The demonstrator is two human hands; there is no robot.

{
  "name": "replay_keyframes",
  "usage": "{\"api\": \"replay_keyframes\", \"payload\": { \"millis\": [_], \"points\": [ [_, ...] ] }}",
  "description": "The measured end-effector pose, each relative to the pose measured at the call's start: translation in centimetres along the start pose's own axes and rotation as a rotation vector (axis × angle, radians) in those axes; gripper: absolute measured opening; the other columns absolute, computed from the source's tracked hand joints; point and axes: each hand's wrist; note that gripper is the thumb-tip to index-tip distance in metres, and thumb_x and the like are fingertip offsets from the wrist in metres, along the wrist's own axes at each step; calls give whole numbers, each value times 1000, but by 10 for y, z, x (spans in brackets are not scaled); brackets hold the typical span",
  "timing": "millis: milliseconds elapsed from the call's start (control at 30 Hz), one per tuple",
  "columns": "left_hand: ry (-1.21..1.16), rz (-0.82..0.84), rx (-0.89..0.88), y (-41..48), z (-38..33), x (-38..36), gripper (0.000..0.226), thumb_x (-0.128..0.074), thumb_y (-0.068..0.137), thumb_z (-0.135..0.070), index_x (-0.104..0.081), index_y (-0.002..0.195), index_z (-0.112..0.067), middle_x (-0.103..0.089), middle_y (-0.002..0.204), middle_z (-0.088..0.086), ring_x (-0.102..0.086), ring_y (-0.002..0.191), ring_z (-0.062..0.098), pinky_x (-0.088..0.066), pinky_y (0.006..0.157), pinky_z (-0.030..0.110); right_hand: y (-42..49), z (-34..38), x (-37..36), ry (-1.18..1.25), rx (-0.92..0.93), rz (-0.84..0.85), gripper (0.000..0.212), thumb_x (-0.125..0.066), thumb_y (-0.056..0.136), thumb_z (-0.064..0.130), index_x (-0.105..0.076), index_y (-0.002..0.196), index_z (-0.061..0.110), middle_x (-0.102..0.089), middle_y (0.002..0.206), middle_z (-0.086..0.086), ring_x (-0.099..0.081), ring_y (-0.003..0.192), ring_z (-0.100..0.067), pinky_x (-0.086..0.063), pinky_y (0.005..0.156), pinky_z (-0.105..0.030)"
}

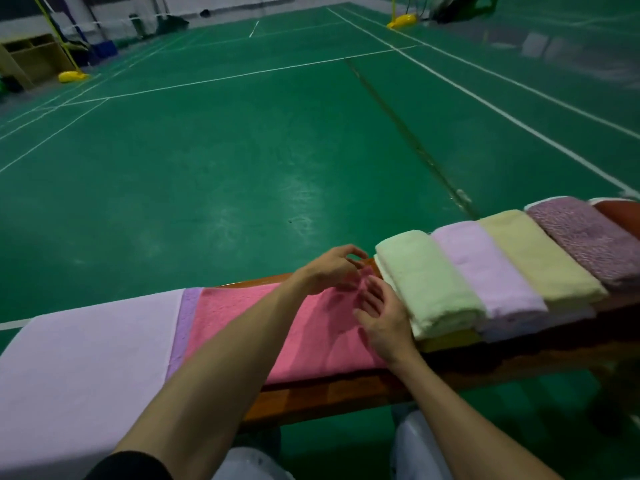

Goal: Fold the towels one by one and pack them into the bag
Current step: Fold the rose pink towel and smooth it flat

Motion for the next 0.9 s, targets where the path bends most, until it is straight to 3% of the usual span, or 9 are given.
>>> {"api": "replay_keyframes", "payload": {
  "millis": [167,267,367,433,500,633,700,833,900],
  "points": [
    [113,28,44,7,-12,-4,47,-40,82,19,-47,120,-8,-61,85,10,-57,59,14,-48,55,22,3,-4,2,-32,56,23,66,-59,84,-17,-39,142,6,-52,132,-2,-53,125,-17,-46,101,-20],
    [255,70,59,10,-18,-1,49,-41,80,20,-48,120,-7,-58,81,9,-56,63,14,-49,57,22,-1,-5,2,-94,100,41,62,-62,83,-11,-43,132,21,-56,122,9,-56,121,-13,-46,102,-24],
    [455,89,8,14,-17,-1,52,-48,79,16,-48,126,-6,-55,84,7,-53,76,16,-50,70,32,-5,-3,1,-153,162,45,60,-64,82,-6,-43,128,27,-56,126,3,-56,122,-12,-47,104,-29],
    [497,96,-32,13,-15,1,52,-56,80,14,-50,128,-6,-55,82,3,-52,72,12,-47,66,26,-12,0,2,-162,200,36,58,-64,84,-6,-45,128,26,-55,129,0,-58,118,-10,-52,97,-26],
    [539,112,-88,8,-14,7,44,-64,80,9,-59,121,-6,-62,85,2,-57,74,10,-50,68,21,-23,0,3,-171,245,3,56,-63,84,-7,-46,126,25,-52,127,-1,-64,105,-7,-56,82,-19],
    [603,37,-194,-3,-4,24,13,-70,82,-3,-71,92,-11,-69,83,0,-60,77,11,-52,82,33,-41,-1,4,-162,260,-83,61,-67,82,-5,-43,127,28,-46,129,3,-66,87,-3,-53,71,-13],
    [518,30,-193,-12,0,31,11,-71,83,-3,-69,93,-8,-68,85,4,-61,80,13,-52,86,36,-45,-2,4,-113,190,-112,65,-69,83,-2,-40,134,26,-44,134,6,-68,83,-5,-56,69,-18],
    [400,1,-243,-34,4,44,14,-68,83,4,-66,94,-6,-66,87,7,-61,81,13,-51,83,28,-53,0,0,7,92,-143,67,-73,83,12,-36,132,39,-40,138,8,-68,97,-32,-62,70,-40],
    [348,-33,-264,-44,4,50,14,-67,83,6,-65,94,-4,-65,86,8,-61,80,12,-52,82,27,-58,4,0,16,59,-148,66,-72,83,9,-36,129,41,-41,135,5,-65,103,-28,-62,71,-41]
  ]
}}
Point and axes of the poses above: each hand's wrist, its own y-axis towards the middle knuckle, its own x-axis out of the back of the hand, z = x × y
